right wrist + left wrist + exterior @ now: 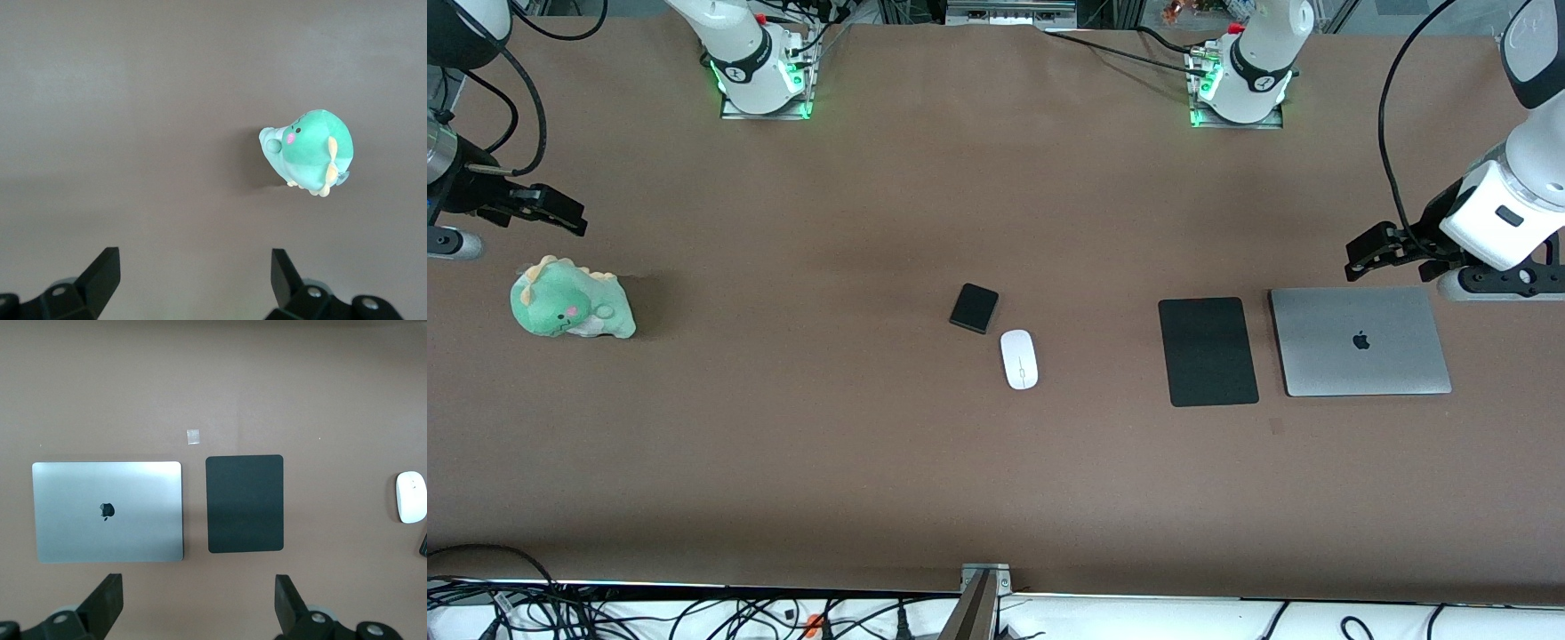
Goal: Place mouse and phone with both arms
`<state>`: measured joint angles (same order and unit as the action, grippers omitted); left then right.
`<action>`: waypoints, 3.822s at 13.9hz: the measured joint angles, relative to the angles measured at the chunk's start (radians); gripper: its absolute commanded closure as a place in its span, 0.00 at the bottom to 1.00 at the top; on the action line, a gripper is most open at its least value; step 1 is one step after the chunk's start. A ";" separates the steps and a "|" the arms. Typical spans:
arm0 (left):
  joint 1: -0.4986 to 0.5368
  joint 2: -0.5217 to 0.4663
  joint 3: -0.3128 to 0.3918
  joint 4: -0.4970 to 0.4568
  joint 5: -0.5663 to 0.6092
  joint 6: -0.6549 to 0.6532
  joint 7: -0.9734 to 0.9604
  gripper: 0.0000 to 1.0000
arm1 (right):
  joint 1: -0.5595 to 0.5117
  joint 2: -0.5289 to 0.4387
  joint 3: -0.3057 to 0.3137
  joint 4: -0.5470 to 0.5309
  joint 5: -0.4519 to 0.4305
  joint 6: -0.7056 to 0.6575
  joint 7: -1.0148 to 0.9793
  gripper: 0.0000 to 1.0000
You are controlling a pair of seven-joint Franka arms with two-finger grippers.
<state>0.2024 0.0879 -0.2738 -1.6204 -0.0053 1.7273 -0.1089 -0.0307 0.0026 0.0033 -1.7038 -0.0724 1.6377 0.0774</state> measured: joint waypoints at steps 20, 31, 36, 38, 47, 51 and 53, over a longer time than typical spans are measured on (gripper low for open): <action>-0.005 0.004 -0.006 0.011 -0.021 -0.020 0.002 0.00 | 0.001 0.009 0.007 -0.001 0.000 -0.006 -0.003 0.00; -0.008 0.044 -0.006 0.011 -0.021 -0.030 0.005 0.00 | 0.024 0.074 0.014 -0.004 0.005 -0.049 -0.002 0.00; -0.008 0.063 -0.007 0.014 -0.021 -0.030 0.005 0.00 | 0.023 0.077 0.012 -0.004 0.006 -0.064 -0.001 0.00; -0.008 0.063 -0.007 0.017 -0.021 -0.030 0.005 0.00 | 0.022 0.079 0.007 -0.004 0.006 -0.074 -0.001 0.00; 0.003 0.079 -0.003 0.018 -0.021 -0.044 0.018 0.00 | 0.021 0.082 0.004 -0.005 0.025 -0.077 0.005 0.00; -0.067 0.091 -0.012 0.019 -0.036 -0.052 -0.067 0.00 | 0.032 0.084 0.010 -0.008 0.077 -0.077 0.095 0.00; -0.152 0.122 -0.016 0.019 -0.059 -0.019 -0.227 0.00 | 0.065 0.087 0.013 -0.009 0.094 -0.077 0.175 0.00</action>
<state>0.0500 0.2103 -0.2895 -1.6013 -0.0640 1.7088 -0.3355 0.0346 0.0900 0.0166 -1.7127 0.0212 1.5604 0.2526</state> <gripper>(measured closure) 0.000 0.000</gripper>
